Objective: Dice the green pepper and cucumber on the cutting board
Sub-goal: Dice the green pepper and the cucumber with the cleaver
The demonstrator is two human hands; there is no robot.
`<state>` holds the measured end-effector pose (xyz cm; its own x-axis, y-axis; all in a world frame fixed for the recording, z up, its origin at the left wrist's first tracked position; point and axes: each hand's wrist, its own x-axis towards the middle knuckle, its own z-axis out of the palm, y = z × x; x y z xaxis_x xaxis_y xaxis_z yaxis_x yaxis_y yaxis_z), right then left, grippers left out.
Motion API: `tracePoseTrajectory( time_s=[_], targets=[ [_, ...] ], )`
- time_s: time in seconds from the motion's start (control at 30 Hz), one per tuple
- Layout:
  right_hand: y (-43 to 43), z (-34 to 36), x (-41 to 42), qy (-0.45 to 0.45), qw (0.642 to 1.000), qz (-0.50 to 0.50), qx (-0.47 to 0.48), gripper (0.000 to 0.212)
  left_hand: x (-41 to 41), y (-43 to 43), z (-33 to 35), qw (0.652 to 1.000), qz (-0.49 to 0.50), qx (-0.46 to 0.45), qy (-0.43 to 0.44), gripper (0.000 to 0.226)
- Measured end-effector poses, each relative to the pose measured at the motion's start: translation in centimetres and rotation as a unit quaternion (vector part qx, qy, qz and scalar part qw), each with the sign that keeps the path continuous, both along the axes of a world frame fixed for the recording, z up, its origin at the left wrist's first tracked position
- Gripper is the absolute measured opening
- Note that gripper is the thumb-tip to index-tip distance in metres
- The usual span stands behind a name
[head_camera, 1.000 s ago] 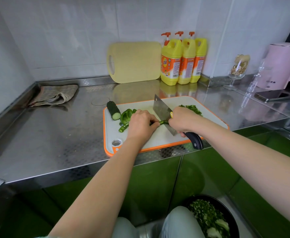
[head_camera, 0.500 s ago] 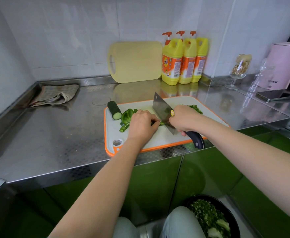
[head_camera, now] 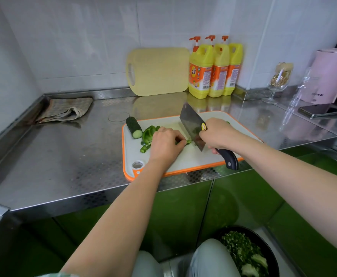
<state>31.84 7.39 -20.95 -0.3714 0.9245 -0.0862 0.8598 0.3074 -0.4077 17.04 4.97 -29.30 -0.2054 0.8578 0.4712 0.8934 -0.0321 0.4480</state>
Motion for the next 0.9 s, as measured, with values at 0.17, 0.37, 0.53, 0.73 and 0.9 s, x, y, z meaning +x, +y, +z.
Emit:
tracePoseTrajectory(
  time_s=[0.17,0.37,0.53,0.73,0.9],
  targets=[
    [-1.2,0.4,-0.2,-0.062,0.997,0.025,-0.027,0.016,-0.1,0.1,-0.1,1.0,0.003,-0.001,-0.006,0.011],
    [-0.7,-0.3,-1.2,-0.071,0.997,0.019,-0.025,0.016,-0.1,0.0,0.1,1.0,0.002,0.003,-0.02,0.01],
    [0.2,-1.1,-1.2,0.0,1.0,-0.008,0.022,0.023,0.0,-0.1,0.0,1.0,0.005,0.007,-0.021,0.012],
    [-0.6,0.2,-0.4,-0.023,1.0,0.013,-0.004,0.016,0.0,0.1,-0.1,1.0,0.007,0.005,-0.025,0.013],
    [-0.6,-0.8,0.0,0.024,0.999,0.028,-0.018,0.028,0.0,0.0,0.0,0.999,0.01,0.006,-0.03,0.012]
  ],
)
